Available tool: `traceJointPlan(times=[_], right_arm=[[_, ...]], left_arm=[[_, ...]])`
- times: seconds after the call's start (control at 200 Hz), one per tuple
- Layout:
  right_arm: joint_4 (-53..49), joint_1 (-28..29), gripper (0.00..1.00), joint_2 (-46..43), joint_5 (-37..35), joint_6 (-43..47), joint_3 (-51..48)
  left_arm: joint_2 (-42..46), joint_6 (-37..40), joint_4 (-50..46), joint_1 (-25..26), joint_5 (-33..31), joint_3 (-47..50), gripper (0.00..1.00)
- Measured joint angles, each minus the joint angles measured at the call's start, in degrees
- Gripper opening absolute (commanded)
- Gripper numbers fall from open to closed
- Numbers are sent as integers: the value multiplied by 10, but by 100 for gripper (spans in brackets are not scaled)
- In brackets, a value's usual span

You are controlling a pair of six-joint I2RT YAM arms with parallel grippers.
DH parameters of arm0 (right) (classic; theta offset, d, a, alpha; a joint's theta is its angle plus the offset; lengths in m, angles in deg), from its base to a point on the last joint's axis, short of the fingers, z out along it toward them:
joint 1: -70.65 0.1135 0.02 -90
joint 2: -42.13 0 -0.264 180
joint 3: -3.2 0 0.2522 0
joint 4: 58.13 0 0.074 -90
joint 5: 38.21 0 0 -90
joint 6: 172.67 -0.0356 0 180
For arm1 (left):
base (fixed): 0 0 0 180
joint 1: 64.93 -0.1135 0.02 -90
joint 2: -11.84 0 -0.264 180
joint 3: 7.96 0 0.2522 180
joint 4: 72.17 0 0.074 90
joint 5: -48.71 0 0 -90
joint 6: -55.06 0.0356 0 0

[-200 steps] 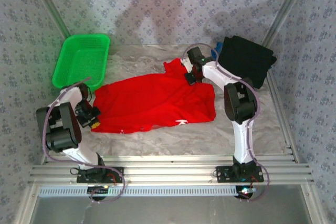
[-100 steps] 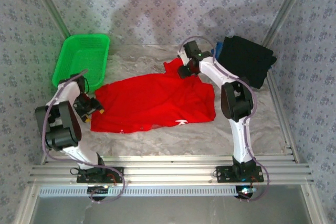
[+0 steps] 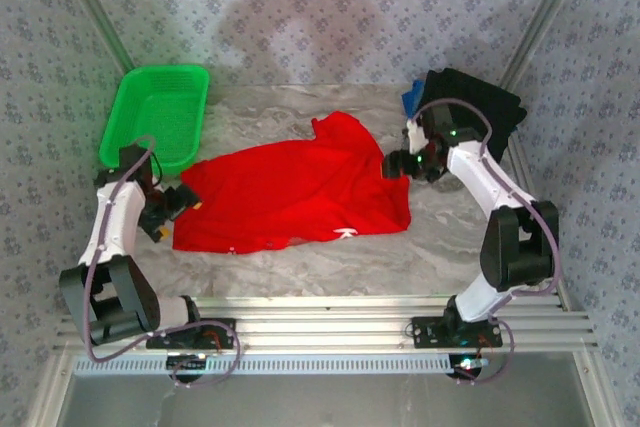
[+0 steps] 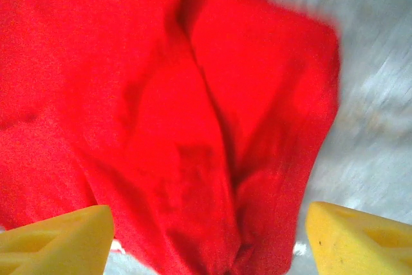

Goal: Fold and stack the t-shirts

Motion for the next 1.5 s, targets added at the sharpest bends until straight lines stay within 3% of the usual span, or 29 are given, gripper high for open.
traceJointPlan(times=[0.15,0.39,0.46,0.575,0.765,1.059,1.264,1.504], right_arm=[[2,5,76,0,19,-32,-90],[35,45,66,6,25,-54,-103],[51,50,55,19,24,-65,-110],[64,50,28,44,14,-95,-126],[63,25,11,8,-27,-158,-173],[15,-2,15,-114,-84,-227,-246],[-16,-22,54,-142,-109,-272,-304],[-16,-21,62,-202,-137,-287,-283]], left_arm=[[-6,-24,28,13,6,54,87],[-57,-53,103,26,11,88,85],[-73,-59,121,29,11,92,85],[-93,-66,146,31,10,100,85],[-113,-75,168,32,7,109,85],[-129,-81,169,32,0,107,84],[-127,-81,169,32,-2,106,86],[-92,-87,171,44,6,105,93]])
